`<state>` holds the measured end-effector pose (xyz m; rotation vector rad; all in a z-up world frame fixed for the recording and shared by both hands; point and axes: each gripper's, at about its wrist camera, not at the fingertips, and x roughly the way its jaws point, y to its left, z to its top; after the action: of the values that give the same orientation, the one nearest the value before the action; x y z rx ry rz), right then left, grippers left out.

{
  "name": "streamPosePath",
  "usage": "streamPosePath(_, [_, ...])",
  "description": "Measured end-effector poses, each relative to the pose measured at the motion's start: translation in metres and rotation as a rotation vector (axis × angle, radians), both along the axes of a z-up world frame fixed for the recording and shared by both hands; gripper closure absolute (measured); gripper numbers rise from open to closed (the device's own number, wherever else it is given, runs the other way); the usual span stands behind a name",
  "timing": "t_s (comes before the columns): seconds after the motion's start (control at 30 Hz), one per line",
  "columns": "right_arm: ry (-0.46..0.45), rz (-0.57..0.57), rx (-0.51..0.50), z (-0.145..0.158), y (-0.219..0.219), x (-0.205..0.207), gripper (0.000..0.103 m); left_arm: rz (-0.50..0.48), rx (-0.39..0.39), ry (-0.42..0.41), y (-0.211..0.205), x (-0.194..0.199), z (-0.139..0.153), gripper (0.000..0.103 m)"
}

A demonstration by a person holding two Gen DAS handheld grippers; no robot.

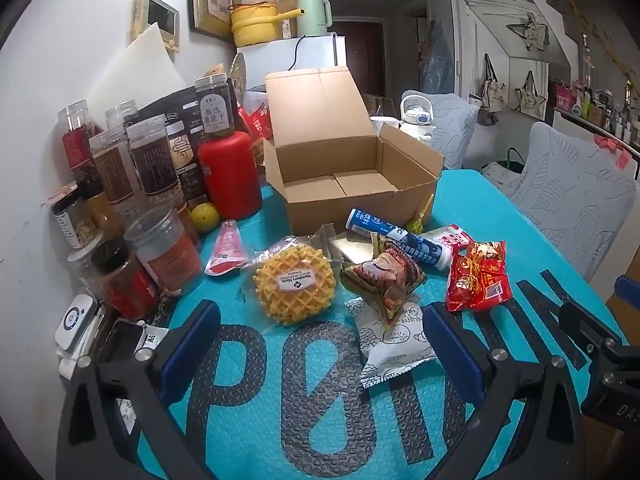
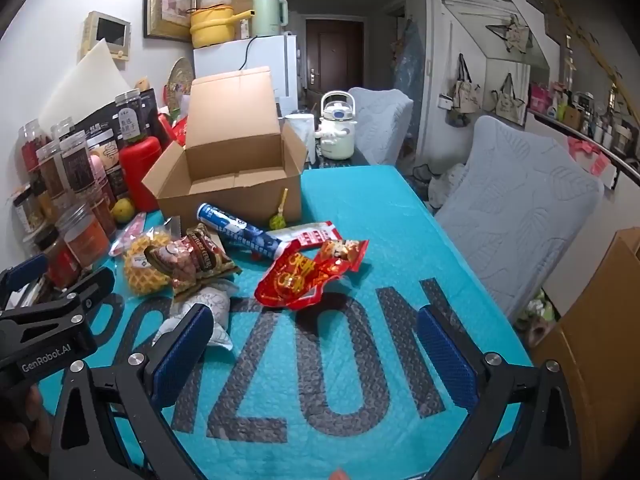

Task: Organize snacks

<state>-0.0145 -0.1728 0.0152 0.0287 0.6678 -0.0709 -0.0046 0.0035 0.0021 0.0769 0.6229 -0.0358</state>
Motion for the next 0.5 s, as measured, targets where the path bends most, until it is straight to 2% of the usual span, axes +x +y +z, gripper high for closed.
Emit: streamPosePath(0.5, [-0.006, 0.004, 0.002, 0.0022, 0.0011, -0.0017, 0.000, 0.008, -0.008, -0.004, 0.0020, -0.0020, -0.0001, 0.000])
